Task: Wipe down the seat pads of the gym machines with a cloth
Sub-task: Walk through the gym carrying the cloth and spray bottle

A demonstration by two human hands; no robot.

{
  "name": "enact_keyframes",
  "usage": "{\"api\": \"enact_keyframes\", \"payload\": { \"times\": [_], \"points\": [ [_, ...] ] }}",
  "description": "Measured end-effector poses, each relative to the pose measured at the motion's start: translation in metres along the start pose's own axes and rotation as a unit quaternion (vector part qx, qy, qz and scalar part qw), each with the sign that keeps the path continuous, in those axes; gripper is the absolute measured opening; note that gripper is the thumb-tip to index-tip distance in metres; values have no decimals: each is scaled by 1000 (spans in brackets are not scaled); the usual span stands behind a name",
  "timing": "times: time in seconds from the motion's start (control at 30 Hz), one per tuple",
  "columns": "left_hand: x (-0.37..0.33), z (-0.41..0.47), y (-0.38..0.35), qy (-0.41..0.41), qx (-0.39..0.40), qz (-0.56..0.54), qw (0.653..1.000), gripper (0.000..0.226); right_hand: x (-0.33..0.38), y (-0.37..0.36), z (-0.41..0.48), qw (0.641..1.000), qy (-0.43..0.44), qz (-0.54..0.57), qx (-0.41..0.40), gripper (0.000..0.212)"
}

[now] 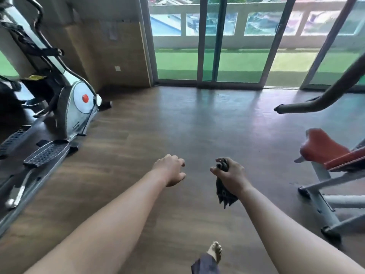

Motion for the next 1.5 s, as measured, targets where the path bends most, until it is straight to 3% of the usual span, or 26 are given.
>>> {"api": "enact_keyframes", "payload": {
  "times": [0.43,0.77,1.07,1.5],
  "points": [
    [40,373,133,-8,-5,-30,1000,52,41,45,398,1000,0,-25,5,36],
    [19,692,228,-115,35,20,992,53,9,99,667,990,-98,21,-95,40],
    [-135,958,287,-243,45,55,967,53,-98,229,861,967,-177,32,-182,40],
    [-373,1286,355,-353,44,63,932,50,-260,439,1118,934,-253,30,-251,38]
  ]
}}
Point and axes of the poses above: each hand's wrist, its own z-axis towards the middle knuckle, its own y-axis out of the back of the hand, x = y × z, the point moved 9 cm from there along z, towards the middle knuckle, and after that the axes turned 5 degrees about -z, right-handed, at the moved point
